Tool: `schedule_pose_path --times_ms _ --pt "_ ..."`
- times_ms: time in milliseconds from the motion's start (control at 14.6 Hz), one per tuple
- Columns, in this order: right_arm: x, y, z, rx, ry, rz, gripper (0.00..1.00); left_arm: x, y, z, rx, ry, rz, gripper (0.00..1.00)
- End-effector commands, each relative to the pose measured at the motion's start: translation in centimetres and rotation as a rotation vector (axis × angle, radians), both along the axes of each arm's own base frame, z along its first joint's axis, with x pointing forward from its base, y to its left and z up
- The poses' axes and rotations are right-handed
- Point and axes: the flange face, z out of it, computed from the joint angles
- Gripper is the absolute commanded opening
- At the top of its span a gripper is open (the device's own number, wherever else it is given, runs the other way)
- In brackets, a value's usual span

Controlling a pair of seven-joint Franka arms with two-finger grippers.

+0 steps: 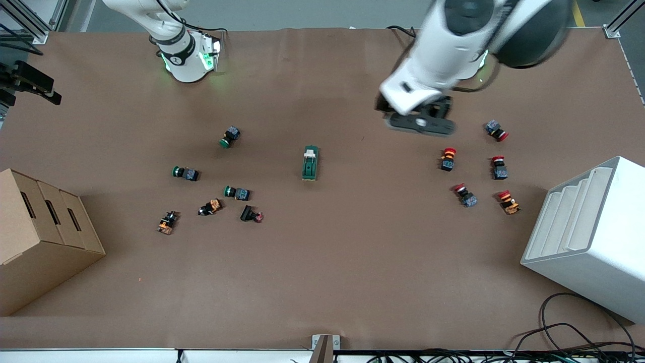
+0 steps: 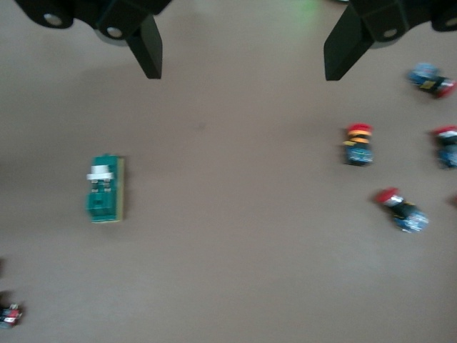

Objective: Close load switch with both arms
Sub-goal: 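Move the left gripper over the green load switch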

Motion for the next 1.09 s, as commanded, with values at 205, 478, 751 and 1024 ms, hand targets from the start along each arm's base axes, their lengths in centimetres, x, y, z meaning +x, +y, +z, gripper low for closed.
schedule_pose_path --times_ms 205,478,751,1024 --pt "0.1 -0.5 -0.1 0.002 0.003 -0.005 1.00 -8.5 -11.6 -5.5 0.038 -0.089 0.145 1.00" --pt "1.5 -0.9 -1.9 -0.005 0.028 -0.017 1.00 -14.2 -17.9 -12.0 0.122 -0.191 0.193 1.00" --pt "4.3 -1.6 -6.0 -0.029 0.080 -0.023 1.00 -20.5 -22.7 -18.7 0.151 -0.405 0.269 1.00" --pt "8.4 -3.7 -13.1 -0.037 0.134 -0.049 1.00 -23.4 -24.4 -24.8 0.160 -0.580 0.257 1.00"
